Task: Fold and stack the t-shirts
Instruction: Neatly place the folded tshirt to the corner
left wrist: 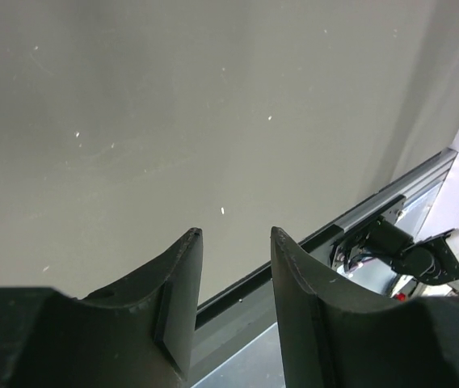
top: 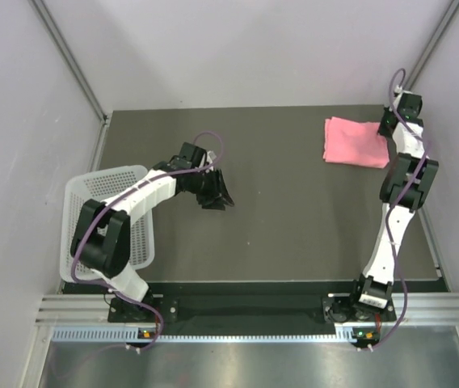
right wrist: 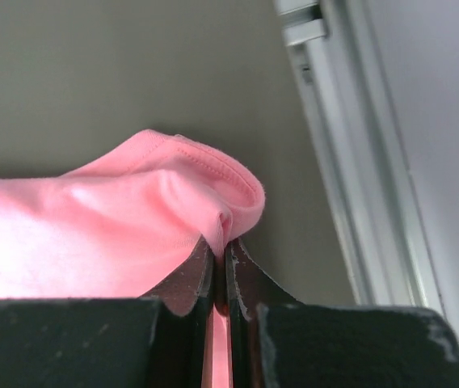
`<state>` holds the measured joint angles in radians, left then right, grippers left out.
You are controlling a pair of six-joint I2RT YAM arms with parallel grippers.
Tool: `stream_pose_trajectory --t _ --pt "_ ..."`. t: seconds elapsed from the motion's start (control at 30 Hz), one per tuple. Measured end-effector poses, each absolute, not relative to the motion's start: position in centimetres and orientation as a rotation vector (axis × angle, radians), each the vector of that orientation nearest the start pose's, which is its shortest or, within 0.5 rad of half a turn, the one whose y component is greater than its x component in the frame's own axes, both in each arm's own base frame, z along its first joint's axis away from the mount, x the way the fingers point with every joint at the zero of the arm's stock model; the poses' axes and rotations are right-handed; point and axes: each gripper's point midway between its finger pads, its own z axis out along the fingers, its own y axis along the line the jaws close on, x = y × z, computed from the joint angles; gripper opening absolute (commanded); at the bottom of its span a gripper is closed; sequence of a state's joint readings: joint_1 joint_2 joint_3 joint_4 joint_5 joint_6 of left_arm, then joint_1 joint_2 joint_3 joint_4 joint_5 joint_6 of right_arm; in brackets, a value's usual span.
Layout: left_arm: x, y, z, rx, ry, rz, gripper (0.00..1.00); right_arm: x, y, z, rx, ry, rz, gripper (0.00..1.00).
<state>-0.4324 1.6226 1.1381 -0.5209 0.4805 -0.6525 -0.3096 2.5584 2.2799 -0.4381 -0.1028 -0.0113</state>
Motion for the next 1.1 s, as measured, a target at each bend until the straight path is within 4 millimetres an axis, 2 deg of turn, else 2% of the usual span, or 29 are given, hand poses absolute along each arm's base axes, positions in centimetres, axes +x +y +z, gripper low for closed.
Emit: stream_pose_trajectory --t 0.17,0.5,0.67,0.87,1.0,1.07,1.1 --pt "29.9 -25.9 10.9 -0.121 2.76 -0.986 0.44 64.4 -19.9 5.2 0.361 2.183 -0.034 0.0" --pt "32.0 -27.3 10.6 -0.145 2.76 -0.992 0.44 68.6 -20.1 7.7 0.336 2.002 -0.015 0.0" --pt "33.2 -27.9 10.0 -0.158 2.767 -0.992 0.43 69.2 -20.3 8.4 0.346 1.963 -0.014 0.0" --pt "34.3 -28.5 10.6 -0.151 2.747 -1.001 0.43 69.7 -20.4 8.7 0.362 1.935 -0.01 0.0" --pt "34.7 -28.7 11.3 -0.143 2.728 -1.01 0.44 69.8 -20.5 8.9 0.379 1.923 -0.009 0.34" --pt "34.8 -28.7 11.5 -0.141 2.725 -1.01 0.43 69.8 -20.7 8.9 0.385 1.921 -0.018 0.44" --pt "34.8 -28.7 11.5 -0.141 2.725 -1.01 0.43 69.8 -20.8 8.9 0.39 1.92 -0.024 0.56"
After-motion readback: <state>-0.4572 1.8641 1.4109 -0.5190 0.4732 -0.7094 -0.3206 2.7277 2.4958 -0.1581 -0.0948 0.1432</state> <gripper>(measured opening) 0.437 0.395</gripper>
